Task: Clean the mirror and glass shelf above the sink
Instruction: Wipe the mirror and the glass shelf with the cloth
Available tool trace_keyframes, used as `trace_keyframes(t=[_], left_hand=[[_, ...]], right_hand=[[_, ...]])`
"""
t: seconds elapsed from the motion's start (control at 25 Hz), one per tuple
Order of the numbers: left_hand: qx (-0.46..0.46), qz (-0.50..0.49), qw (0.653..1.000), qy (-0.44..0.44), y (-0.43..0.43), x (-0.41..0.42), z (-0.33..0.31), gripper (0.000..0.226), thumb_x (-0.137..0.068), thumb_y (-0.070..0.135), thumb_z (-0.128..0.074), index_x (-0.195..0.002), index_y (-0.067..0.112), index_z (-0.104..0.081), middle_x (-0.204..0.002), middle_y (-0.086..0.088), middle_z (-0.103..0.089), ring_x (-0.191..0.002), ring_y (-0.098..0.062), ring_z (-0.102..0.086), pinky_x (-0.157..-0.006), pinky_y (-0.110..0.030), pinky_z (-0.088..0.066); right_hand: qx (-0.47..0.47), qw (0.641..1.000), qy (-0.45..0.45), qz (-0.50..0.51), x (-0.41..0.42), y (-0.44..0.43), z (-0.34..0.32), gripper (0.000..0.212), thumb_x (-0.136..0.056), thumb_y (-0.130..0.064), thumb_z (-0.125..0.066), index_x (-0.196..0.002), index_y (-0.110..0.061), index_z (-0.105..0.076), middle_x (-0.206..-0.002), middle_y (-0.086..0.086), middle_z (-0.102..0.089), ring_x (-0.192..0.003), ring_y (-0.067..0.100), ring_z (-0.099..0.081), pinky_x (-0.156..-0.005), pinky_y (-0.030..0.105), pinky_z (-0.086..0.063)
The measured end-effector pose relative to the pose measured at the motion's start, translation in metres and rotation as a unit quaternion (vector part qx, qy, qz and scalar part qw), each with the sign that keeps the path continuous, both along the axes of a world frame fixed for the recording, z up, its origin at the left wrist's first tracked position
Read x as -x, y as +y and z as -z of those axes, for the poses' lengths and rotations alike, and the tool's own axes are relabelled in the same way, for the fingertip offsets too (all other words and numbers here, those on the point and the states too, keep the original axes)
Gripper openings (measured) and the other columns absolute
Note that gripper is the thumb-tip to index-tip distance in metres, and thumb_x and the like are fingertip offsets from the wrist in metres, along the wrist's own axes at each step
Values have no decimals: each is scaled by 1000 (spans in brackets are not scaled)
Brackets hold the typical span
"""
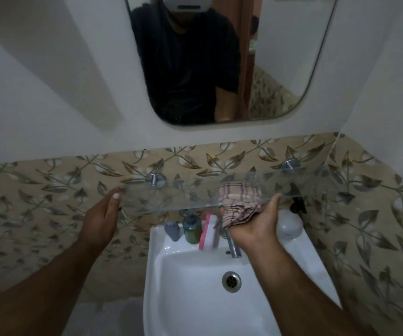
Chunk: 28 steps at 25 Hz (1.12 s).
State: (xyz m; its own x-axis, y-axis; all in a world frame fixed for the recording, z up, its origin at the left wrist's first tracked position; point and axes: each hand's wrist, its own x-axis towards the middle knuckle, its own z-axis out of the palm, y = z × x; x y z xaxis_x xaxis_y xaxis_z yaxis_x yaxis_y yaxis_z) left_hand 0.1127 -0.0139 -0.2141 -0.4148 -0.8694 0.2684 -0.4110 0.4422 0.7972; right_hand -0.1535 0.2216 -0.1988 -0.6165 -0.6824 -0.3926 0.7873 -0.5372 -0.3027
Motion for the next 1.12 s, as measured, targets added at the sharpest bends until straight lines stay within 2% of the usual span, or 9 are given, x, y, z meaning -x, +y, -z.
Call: trace_keyframes(t=[0.16,0.28,0.4,0.52,0.64,0.76,0.92,1.04,1.12], left_hand=[[-41,-11,999,3,1,4,-3,48,-115,44,-40,-150,20,-62,-140,4,-65,-132,-9,-54,-110,-26,-36],[-48,-2,999,2,2,4,-4,46,-115,45,-39,-151,25,-61,-135,16,-60,-130,-3,-53,-104,-14,-34],[-61,6,998,5,-1,3,-5,47,-115,44,-41,-152,22,-60,-147,6,-62,-139,-9,-52,-119,-27,-37],[-74,9,997,-15,-5,1,-4,51,-115,41,-41,-158,17,-53,-161,-2,-54,-151,-16,-46,-129,-39,-33],[-76,30,997,-18,-5,-2,-8,48,-115,39,-41,-158,22,-54,-159,0,-56,-149,-17,-50,-128,-40,-36],[-65,56,996,-7,-3,-1,-8,42,-116,38,-40,-154,31,-55,-150,4,-62,-137,-13,-57,-118,-33,-43],[-40,42,997,-48,-7,-5,3,55,-114,49,-38,-163,24,-45,-165,-2,-49,-150,-20,-48,-126,-42,-37],[-37,40,998,-6,-7,-4,7,69,-103,62,-38,-159,25,-51,-149,0,-60,-126,-17,-63,-105,-22,-49],[-28,36,999,-4,-8,-2,9,62,-108,53,-39,-159,21,-50,-156,-2,-56,-139,-20,-56,-113,-32,-41]], right_hand=[[2,996,-38,-80,-56,-50,2,109,-79,-96,-37,-147,-12,-57,-141,28,-63,-132,48,-57,-116,59,-39],[-13,993,-57,-100,-92,-79,1,116,-72,-100,-37,-146,-12,-57,-142,26,-63,-131,47,-58,-113,58,-43],[12,992,-70,-107,-119,-98,8,115,-71,-99,-41,-145,-12,-57,-148,25,-58,-138,47,-52,-122,62,-30],[35,987,-96,-122,-137,-114,20,105,-81,-93,-35,-137,-10,-67,-141,26,-64,-135,47,-56,-118,59,-38],[46,979,-85,-179,-154,-138,16,86,-93,-78,-35,-141,-12,-65,-144,23,-62,-138,42,-54,-121,53,-35],[31,974,-73,-214,-161,-151,12,77,-97,-69,-41,-140,-10,-66,-143,23,-63,-139,41,-52,-123,53,-32],[14,984,-69,-164,-121,-108,28,77,-100,-66,-34,-139,-9,-66,-141,25,-64,-135,43,-56,-122,55,-32],[31,995,-29,-89,-55,-39,34,75,-101,-64,-35,-142,-8,-63,-146,25,-60,-138,46,-54,-123,57,-30],[18,999,-15,-27,-8,8,33,78,-99,-67,-36,-145,-8,-60,-147,25,-59,-139,47,-53,-123,57,-30]])
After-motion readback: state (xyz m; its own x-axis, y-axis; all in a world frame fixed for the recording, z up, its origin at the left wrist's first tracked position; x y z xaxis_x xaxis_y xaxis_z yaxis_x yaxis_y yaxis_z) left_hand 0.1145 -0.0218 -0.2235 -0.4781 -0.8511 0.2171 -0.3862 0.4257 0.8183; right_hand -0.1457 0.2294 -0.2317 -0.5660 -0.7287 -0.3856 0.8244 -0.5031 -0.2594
